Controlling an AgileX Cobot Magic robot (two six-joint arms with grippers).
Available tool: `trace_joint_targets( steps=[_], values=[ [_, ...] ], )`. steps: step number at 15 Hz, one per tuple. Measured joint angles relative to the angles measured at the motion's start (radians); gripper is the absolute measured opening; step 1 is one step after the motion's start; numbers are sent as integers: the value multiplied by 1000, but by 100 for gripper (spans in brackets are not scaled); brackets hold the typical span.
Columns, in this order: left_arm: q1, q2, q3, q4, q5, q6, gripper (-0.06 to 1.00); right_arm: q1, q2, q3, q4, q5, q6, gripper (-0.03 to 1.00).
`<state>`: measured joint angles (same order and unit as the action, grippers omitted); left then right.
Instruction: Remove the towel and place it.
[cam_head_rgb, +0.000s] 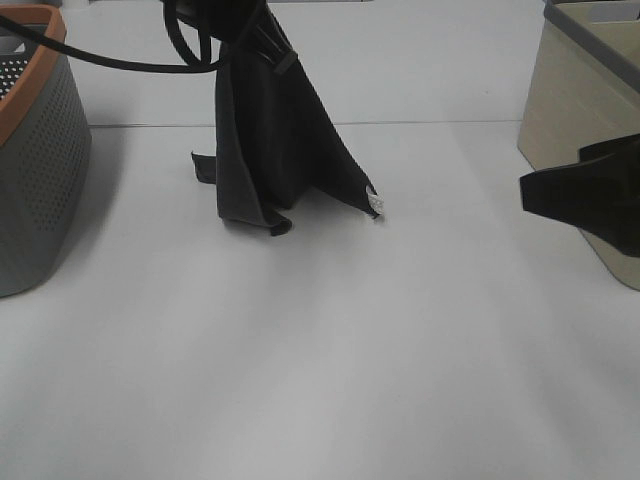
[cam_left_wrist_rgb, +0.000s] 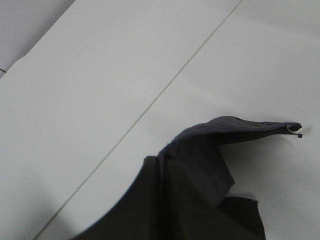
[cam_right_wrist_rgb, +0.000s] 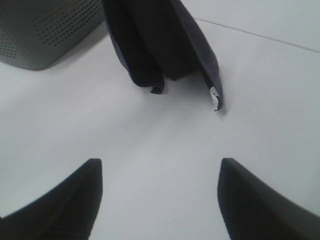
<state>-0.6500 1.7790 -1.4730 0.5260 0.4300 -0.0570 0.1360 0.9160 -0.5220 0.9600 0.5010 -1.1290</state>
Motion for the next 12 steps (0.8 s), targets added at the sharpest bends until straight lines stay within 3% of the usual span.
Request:
trace_joint_targets(
  steps=[1, 2, 6, 8, 12],
  values=[
    [0, 0, 0, -3, 0, 0, 0, 0, 69, 0, 124, -16, -194, 65],
    [0, 0, 0, -4, 0, 0, 0, 0, 95, 0, 192, -20, -272, 65],
    [0, 0, 0, -41, 0, 4, 0, 0, 332, 0, 737, -27, -940, 65],
    [0, 0, 0, -54, 2, 4, 0, 0, 421, -21, 764, -26, -1033, 65],
    [0, 0, 0, -71, 2, 8, 0, 0, 591, -125, 771, -26, -1049, 65]
  ],
)
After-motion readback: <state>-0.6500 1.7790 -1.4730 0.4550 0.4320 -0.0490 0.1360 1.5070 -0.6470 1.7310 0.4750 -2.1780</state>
